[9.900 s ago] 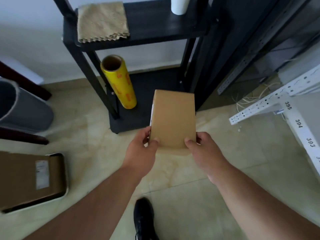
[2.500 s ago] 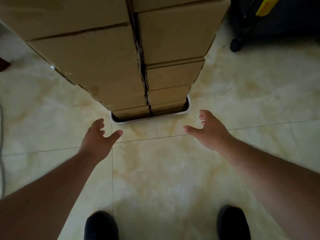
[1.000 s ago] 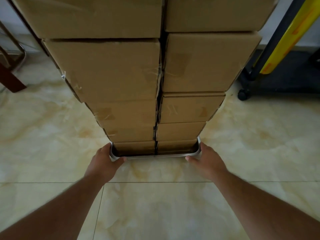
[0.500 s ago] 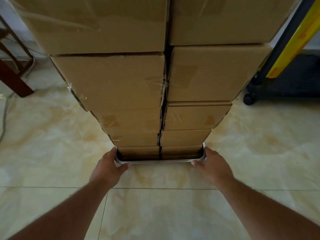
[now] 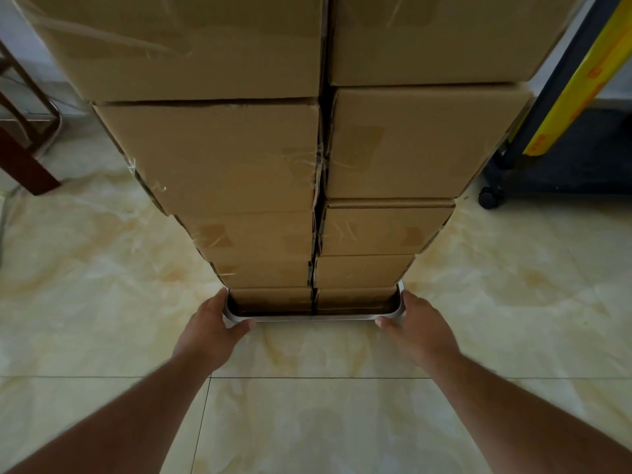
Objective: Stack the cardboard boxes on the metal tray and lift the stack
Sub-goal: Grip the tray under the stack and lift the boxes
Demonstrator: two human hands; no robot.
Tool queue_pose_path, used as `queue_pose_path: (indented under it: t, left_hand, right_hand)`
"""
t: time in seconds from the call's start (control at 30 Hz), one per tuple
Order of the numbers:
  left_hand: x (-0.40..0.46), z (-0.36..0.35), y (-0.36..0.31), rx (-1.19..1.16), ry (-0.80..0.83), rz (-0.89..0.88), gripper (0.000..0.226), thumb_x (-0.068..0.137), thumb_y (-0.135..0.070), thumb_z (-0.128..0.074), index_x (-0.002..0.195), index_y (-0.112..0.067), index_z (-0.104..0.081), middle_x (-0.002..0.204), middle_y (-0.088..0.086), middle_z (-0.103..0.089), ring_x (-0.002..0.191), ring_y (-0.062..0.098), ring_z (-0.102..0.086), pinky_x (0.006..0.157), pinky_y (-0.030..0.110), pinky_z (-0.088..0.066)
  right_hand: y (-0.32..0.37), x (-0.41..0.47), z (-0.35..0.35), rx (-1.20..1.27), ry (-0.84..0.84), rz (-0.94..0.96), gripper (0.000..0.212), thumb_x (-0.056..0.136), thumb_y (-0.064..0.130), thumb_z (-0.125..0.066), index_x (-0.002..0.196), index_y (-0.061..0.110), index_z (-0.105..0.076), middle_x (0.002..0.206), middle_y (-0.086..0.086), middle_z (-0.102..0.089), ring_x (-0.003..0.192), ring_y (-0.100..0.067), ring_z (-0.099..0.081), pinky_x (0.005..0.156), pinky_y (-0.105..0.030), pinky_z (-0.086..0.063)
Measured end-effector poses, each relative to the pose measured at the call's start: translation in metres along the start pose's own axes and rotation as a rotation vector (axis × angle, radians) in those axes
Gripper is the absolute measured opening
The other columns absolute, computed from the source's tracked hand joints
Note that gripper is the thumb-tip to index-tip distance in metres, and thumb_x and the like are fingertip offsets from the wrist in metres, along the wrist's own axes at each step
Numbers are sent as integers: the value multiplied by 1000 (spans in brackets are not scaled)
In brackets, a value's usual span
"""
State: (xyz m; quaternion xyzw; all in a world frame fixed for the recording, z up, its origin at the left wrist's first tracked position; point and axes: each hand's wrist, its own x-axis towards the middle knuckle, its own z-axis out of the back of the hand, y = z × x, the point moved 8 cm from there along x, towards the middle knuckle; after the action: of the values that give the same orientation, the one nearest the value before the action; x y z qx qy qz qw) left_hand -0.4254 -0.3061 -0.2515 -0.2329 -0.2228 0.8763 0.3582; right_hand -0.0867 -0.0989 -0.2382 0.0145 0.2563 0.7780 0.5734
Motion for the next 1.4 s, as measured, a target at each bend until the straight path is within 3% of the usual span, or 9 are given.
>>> queue_pose_path:
  t: [0.7, 1.03, 1.4]
  left_hand:
    - [16, -4, 4, -8, 21, 13, 81, 74, -66, -67, 147, -37, -46, 139, -7, -63, 124, 21, -61, 96, 47, -55]
    - [21, -3, 0, -12, 1, -6, 71, 83, -52, -75, 146, -36, -48, 139, -5, -63, 124, 22, -60, 96, 46, -54]
    - [29, -2, -1, -14, -12, -16, 72, 83, -54, -74, 147, -38, -47, 139, -7, -63, 126, 21, -59, 96, 46, -55]
  right_hand:
    - [6, 14, 5, -2, -16, -4, 60, 88, 58, -68, 134, 22, -54, 125, -2, -65, 116, -26, -63, 83, -33, -52]
    - [8, 15, 7, -11, -26, -1, 57, 90, 56, -69, 132, 21, -55, 123, -2, -65, 113, -24, -63, 81, -31, -50]
    - [8, 22, 7, 13, -25, 0, 53, 88, 56, -69, 127, 23, -56, 115, 1, -64, 103, -21, -62, 78, -33, -52]
